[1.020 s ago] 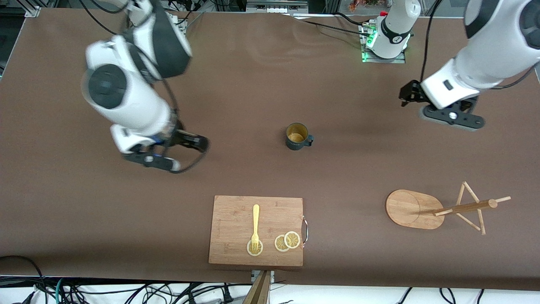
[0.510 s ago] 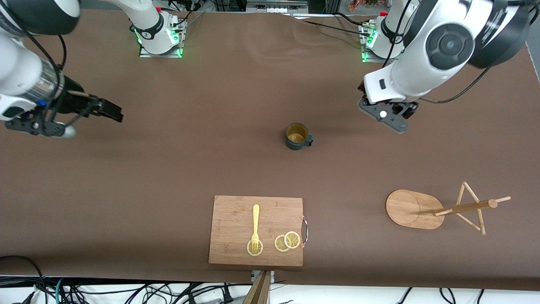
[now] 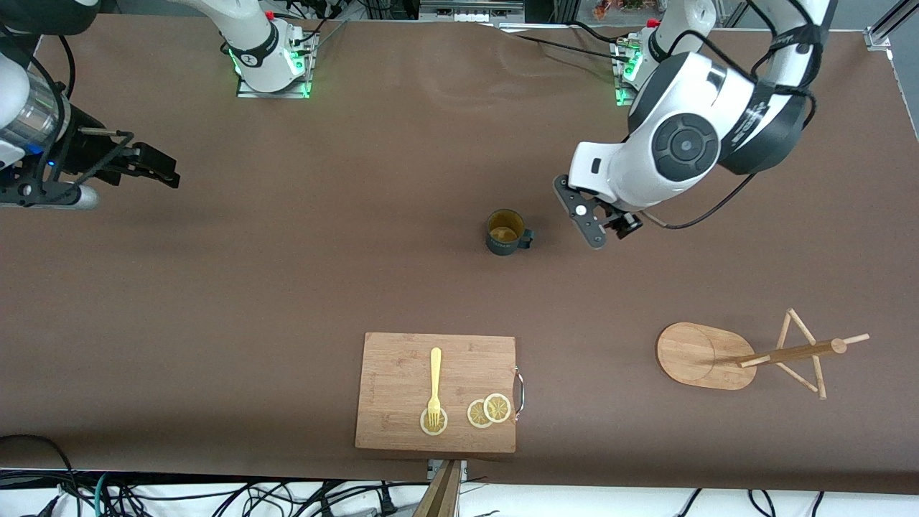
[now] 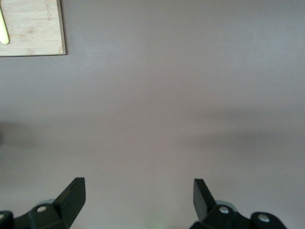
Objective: Pass cup and hang on rack
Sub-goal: 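Release the mug and withdraw the right gripper while the left gripper approaches, then lower the left gripper to the mug handle and grasp it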
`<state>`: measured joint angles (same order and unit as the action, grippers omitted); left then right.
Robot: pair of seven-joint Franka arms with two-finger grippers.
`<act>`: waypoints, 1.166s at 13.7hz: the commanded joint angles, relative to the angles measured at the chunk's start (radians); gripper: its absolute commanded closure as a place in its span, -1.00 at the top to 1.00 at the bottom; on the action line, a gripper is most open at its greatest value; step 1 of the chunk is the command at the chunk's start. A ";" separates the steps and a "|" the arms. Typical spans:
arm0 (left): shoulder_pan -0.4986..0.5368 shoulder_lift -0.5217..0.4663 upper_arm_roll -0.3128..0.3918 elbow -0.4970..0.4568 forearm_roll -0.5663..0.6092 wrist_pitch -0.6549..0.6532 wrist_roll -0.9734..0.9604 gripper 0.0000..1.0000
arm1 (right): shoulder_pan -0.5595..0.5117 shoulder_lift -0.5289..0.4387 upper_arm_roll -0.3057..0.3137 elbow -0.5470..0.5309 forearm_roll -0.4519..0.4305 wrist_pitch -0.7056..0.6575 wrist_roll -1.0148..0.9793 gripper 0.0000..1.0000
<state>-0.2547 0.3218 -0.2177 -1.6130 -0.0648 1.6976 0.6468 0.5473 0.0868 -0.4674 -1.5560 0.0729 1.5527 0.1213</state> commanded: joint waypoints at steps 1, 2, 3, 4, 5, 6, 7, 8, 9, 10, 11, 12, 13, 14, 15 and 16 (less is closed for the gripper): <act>-0.003 0.037 0.011 0.001 -0.024 0.078 0.196 1.00 | 0.017 0.022 -0.005 0.039 -0.019 -0.016 -0.022 1.00; 0.003 0.049 0.009 -0.001 -0.047 0.114 0.285 1.00 | 0.017 0.021 -0.007 0.037 -0.016 -0.017 -0.022 1.00; 0.018 0.068 0.011 -0.005 -0.085 0.140 0.371 1.00 | 0.017 0.021 -0.007 0.036 -0.015 -0.029 -0.019 1.00; 0.041 0.095 0.011 -0.011 -0.123 0.169 0.446 1.00 | 0.017 0.021 -0.007 0.033 -0.018 -0.052 -0.015 1.00; 0.067 0.115 0.011 -0.022 -0.177 0.191 0.526 1.00 | 0.007 0.021 -0.002 0.033 -0.013 -0.059 -0.018 1.00; 0.081 0.124 0.011 -0.044 -0.235 0.207 0.613 1.00 | -0.042 0.021 0.057 0.031 -0.021 -0.057 -0.020 1.00; 0.100 0.125 0.011 -0.074 -0.280 0.226 0.690 1.00 | -0.169 0.018 0.175 0.031 -0.021 -0.056 -0.022 1.00; 0.110 0.122 0.011 -0.114 -0.318 0.249 0.755 1.00 | -0.291 0.016 0.297 0.033 -0.022 -0.054 -0.026 1.00; 0.123 0.120 0.011 -0.143 -0.361 0.276 0.822 1.00 | -0.375 0.014 0.400 0.033 -0.033 -0.048 -0.026 1.00; 0.133 0.120 0.011 -0.183 -0.415 0.318 0.894 1.00 | -0.427 0.013 0.447 0.031 -0.045 -0.046 -0.026 1.00; 0.143 0.121 0.011 -0.226 -0.484 0.364 0.960 1.00 | -0.446 0.013 0.458 0.031 -0.045 -0.045 -0.028 1.00; 0.143 0.123 0.011 -0.261 -0.541 0.408 1.000 1.00 | -0.448 0.011 0.458 0.030 -0.047 -0.046 -0.028 1.00; 0.138 0.123 0.011 -0.295 -0.570 0.465 1.030 1.00 | -0.448 0.011 0.455 0.030 -0.047 -0.048 -0.028 1.00; 0.132 0.123 0.011 -0.315 -0.593 0.497 1.057 1.00 | -0.446 0.008 0.457 0.030 -0.047 -0.046 -0.028 1.00; 0.127 0.128 0.011 -0.326 -0.633 0.507 1.085 1.00 | -0.441 0.007 0.460 0.030 -0.047 -0.046 -0.026 1.00; 0.127 0.141 0.011 -0.341 -0.668 0.513 1.135 1.00 | -0.441 0.007 0.461 0.030 -0.048 -0.045 -0.026 1.00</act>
<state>-0.1232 0.4694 -0.2055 -1.9119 -0.6652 2.1791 1.6920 0.1206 0.1054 -0.0312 -1.5340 0.0403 1.5188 0.1045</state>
